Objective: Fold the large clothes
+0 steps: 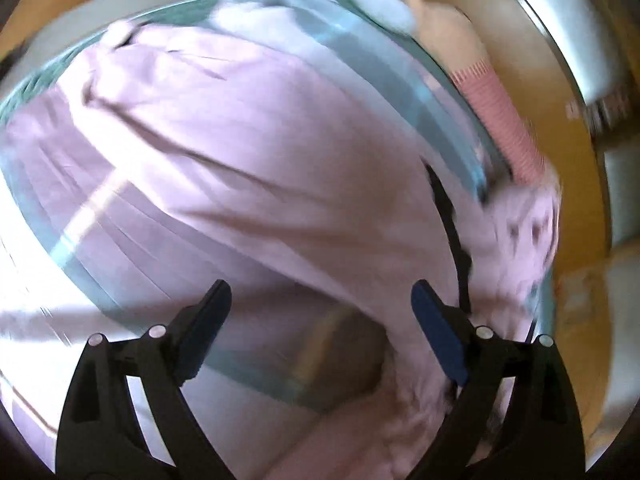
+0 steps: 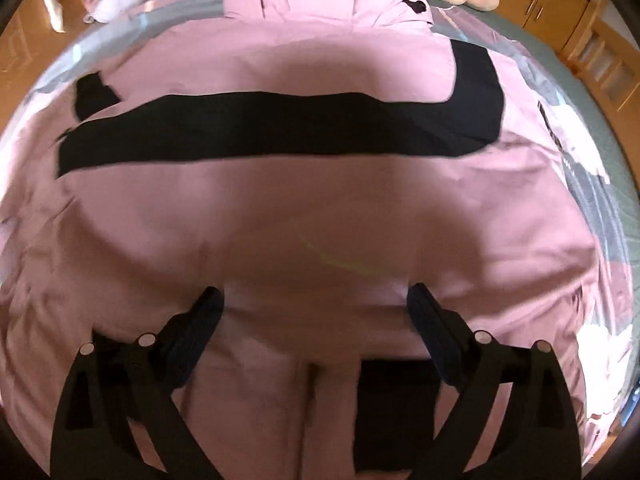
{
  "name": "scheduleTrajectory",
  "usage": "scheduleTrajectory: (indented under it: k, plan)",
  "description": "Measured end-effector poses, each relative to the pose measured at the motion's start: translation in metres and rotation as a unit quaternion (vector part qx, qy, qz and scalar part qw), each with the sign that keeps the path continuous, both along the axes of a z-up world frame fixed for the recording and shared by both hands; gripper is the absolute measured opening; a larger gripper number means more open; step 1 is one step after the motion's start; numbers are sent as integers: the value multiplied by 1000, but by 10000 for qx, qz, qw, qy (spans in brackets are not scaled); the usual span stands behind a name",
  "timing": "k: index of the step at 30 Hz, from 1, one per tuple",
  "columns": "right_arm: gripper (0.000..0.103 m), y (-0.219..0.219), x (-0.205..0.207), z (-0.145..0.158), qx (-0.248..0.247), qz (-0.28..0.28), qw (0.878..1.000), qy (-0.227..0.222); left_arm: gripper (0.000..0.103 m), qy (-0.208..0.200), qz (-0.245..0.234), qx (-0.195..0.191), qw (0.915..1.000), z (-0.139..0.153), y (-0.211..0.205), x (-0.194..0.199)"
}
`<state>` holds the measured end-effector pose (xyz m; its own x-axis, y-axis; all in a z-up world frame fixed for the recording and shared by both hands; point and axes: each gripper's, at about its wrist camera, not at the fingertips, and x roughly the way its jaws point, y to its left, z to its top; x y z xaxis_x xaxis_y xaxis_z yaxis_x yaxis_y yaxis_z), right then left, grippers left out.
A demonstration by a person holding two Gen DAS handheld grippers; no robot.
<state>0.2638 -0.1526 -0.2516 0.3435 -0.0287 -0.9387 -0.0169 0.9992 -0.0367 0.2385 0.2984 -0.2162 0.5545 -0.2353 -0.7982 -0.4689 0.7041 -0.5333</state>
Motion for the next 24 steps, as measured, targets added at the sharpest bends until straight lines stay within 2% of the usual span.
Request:
scheduleTrajectory:
  k: [4, 7, 9, 10, 12, 13, 16, 17, 19, 20, 22, 24]
  plan:
    - [95, -12, -40, 5, 322, 79, 9994, 78, 93, -25, 719, -612, 9955, -27, 53, -1]
    - [95, -16, -62, 6, 433, 89, 9990, -3, 93, -23, 797, -1246, 9890, -60, 71, 6]
    - [95, -14, -76, 10, 397, 178, 9989, -153, 90, -287, 821, -1195, 9890, -58, 74, 7]
    - [95, -15, -81, 11, 406, 231, 9987, -199, 58, -327, 800, -1016, 9911, -53, 72, 8]
    - [95, -17, -87, 10, 455, 233, 9985, -213, 20, -200, 674, -502, 9963, -46, 68, 14]
    - [95, -18, -88, 10, 487, 219, 9984, -200, 10, -172, 604, -235, 9977, -44, 64, 17]
    - [95, -23, -97, 15, 644, 190, 9977, -125, 3, -523, 908, -595, 9927, -37, 71, 3]
    - [95, -25, -100, 16, 715, 174, 9972, -118, 3, -714, 988, -644, 9904, -24, 68, 0]
    - [95, -28, -105, 23, 997, 69, 9949, -151, 3, -1239, 833, -354, 9882, 14, 53, -5]
    - [95, -26, -101, 25, 1095, -4, 9938, -185, 3, -1555, 594, -41, 9860, 42, 34, -5]
    - [95, -38, -104, 37, 1237, -246, 9914, -341, 3, -2117, 0, 265, 9770, 88, -15, -8]
    - [95, -46, -109, 45, 1308, -415, 9895, -463, 3, -2434, -590, 422, 9672, 114, -63, -11]
